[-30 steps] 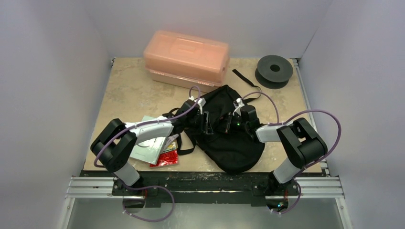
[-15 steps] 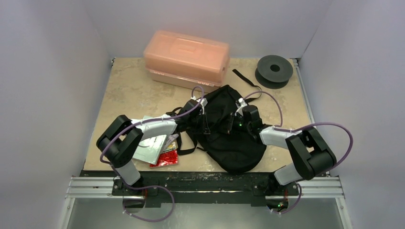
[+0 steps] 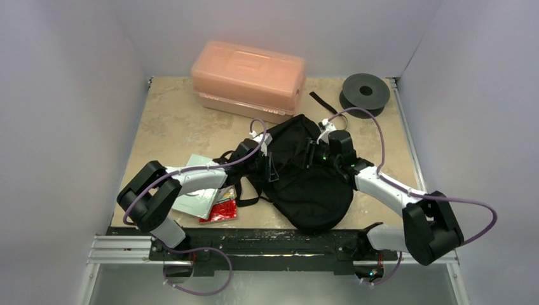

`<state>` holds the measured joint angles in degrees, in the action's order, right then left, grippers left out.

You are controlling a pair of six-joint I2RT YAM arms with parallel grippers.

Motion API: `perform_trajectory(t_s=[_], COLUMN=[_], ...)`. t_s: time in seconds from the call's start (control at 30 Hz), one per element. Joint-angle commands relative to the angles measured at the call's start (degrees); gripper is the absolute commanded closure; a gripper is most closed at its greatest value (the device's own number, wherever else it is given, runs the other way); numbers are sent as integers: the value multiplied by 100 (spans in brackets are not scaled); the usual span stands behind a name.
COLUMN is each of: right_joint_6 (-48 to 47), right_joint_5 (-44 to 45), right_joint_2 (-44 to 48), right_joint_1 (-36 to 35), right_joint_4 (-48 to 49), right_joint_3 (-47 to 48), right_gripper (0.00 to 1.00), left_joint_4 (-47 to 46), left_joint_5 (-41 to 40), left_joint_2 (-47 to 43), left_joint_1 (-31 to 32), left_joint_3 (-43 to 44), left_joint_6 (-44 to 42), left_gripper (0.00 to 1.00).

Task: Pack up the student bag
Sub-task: Place the stationery in the student bag.

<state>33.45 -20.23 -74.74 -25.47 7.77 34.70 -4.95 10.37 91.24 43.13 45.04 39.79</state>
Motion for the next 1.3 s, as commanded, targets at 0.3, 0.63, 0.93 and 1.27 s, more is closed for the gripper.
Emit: perform_trajectory(t_s=[0.3,0.63,0.93,1.27], right_joint_6=[-417,-289,1294,1647], right_joint_5=[2643,1272,661,-332], right_joint_2=[410,-241,-336,-304], right_joint_1=[148,204,201,158], right_joint_4=[-1521,-926,-199,578], right_joint_3=[1068,1153,198,-315], right_gripper=[37,30,41,28], left_joint_4=[335,1165,1350,1479], left_joint_5=[-342,-631,-188,-208], left_joint_2=[-694,-803,44,412], left_joint_1=[-7,-111,-183,-240], left_joint_3=[122,538,1138,1497], left_joint_6=[-137,34,210,-30], left_gripper=[56,36,43,84])
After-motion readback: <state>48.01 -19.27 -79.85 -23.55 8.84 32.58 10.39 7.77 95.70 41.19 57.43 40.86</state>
